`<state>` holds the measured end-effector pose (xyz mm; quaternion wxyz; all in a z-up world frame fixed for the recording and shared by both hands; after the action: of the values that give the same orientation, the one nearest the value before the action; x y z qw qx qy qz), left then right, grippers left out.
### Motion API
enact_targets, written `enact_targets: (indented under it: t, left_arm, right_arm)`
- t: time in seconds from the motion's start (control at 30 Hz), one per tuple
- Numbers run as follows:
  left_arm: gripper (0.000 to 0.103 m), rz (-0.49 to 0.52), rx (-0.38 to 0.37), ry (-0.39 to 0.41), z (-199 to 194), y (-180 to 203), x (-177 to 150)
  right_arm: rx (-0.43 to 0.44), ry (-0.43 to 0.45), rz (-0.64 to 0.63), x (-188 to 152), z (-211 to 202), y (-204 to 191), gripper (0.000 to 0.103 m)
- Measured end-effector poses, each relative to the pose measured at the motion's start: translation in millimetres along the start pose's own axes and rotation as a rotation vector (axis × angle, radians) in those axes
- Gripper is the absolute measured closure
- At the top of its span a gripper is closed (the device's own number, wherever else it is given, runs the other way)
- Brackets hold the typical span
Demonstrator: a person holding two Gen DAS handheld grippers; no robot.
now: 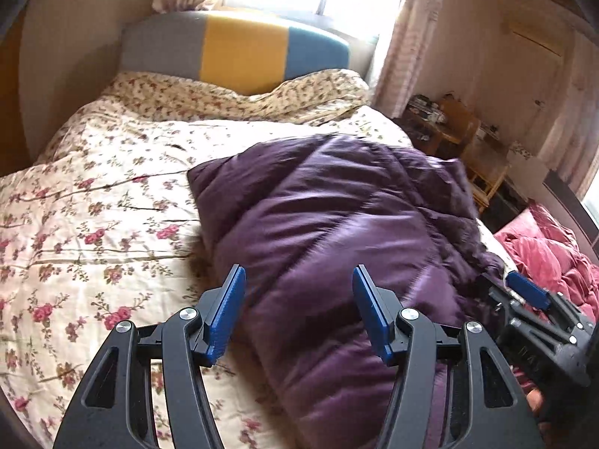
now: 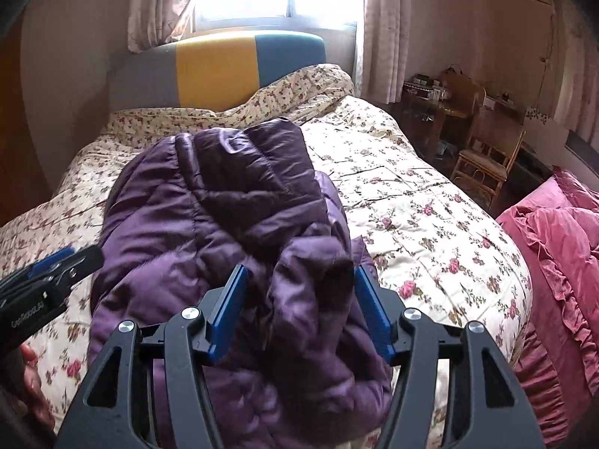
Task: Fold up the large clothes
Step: 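Grasp the purple jacket bundle with both grippers and lift it slightly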
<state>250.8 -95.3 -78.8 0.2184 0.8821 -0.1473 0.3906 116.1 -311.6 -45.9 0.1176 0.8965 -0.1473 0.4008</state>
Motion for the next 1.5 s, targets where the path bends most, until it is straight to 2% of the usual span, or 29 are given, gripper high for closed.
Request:
enact_targets:
  t: [0.07, 0.13, 0.3, 0.37, 0.43, 0.53, 0.63, 0.67, 0.77, 0.83, 0.9, 1.0, 1.13, 1.23, 1.5]
  left_arm:
    - [0.044, -0.01, 0.013, -0.017, 7.8, -7.1, 0.4]
    - [0.034, -0.024, 0.024, -0.025, 12.7, -11.8, -1.1]
    - [0.026, -0.037, 0.028, -0.054, 29.8, -17.6, -5.7]
    - [0.025, -0.044, 0.014, -0.08, 41.3, -17.2, -9.2]
    - [0.019, -0.057, 0.007, -0.094, 51.2, -19.0, -12.5]
    - [0.018, -0.088, -0.026, -0.122, 64.9, -19.6, -18.7]
    - [0.018, -0.098, -0.048, -0.125, 75.9, -18.4, -22.2]
    - [0.02, -0.111, -0.07, -0.122, 78.5, -17.5, -22.0]
    - [0.042, -0.104, -0.104, -0.105, 78.1, -10.4, -20.2]
    - [0.05, -0.082, -0.116, -0.093, 73.4, -4.5, -18.2]
    - [0.054, -0.079, -0.124, -0.088, 69.5, -5.1, -15.5]
    - [0.061, -0.08, -0.137, -0.075, 60.9, -8.6, -10.2]
    - [0.065, -0.06, -0.125, -0.058, 42.5, -13.7, -7.6]
    - [0.065, -0.087, -0.103, -0.031, 23.7, -30.1, -3.9]
    - [0.065, -0.114, 0.01, 0.05, -44.0, -80.3, 0.4]
  right_arm:
    - [-0.011, -0.018, -0.002, 1.8, 11.7, 0.7, 0.041]
    - [-0.017, -0.042, 0.001, 0.3, 23.1, 3.8, 0.039]
    - [-0.019, -0.109, 0.002, -12.5, 50.8, 8.2, 0.034]
    - [-0.008, -0.134, 0.013, -18.0, 61.6, 12.8, 0.032]
    - [0.003, -0.152, 0.026, -22.5, 72.4, 17.4, 0.029]
    - [0.043, -0.17, 0.036, -28.8, 85.9, 20.6, 0.029]
    - [0.11, -0.176, 0.051, -31.0, 93.5, 19.8, 0.039]
    - [0.123, -0.175, 0.05, -30.6, 93.8, 20.7, 0.045]
    - [0.176, -0.172, 0.061, -30.9, 93.2, 20.1, 0.058]
    - [0.206, -0.166, 0.062, -29.5, 91.1, 19.7, 0.066]
    - [0.22, -0.155, 0.063, -27.4, 86.4, 19.8, 0.074]
    - [0.223, -0.131, 0.049, -24.7, 76.7, 13.9, 0.078]
    - [0.249, -0.115, 0.026, -20.3, 65.8, -0.3, 0.081]
    - [0.289, -0.103, -0.02, -18.7, 56.1, -25.8, 0.082]
    - [0.407, -0.077, -0.11, -18.5, 31.4, -106.3, 0.083]
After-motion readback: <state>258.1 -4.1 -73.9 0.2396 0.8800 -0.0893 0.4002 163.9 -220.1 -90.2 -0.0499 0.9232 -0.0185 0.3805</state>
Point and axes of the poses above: each gripper's, at about its wrist camera, not at the fingertips, and z roughly the way its jaws point, y to its right, x to its top, the point moved 6 cm from there along z, roughly the way its jaws point, and after that the axes turned 6 degrees about -x, right-handed, at the moved point
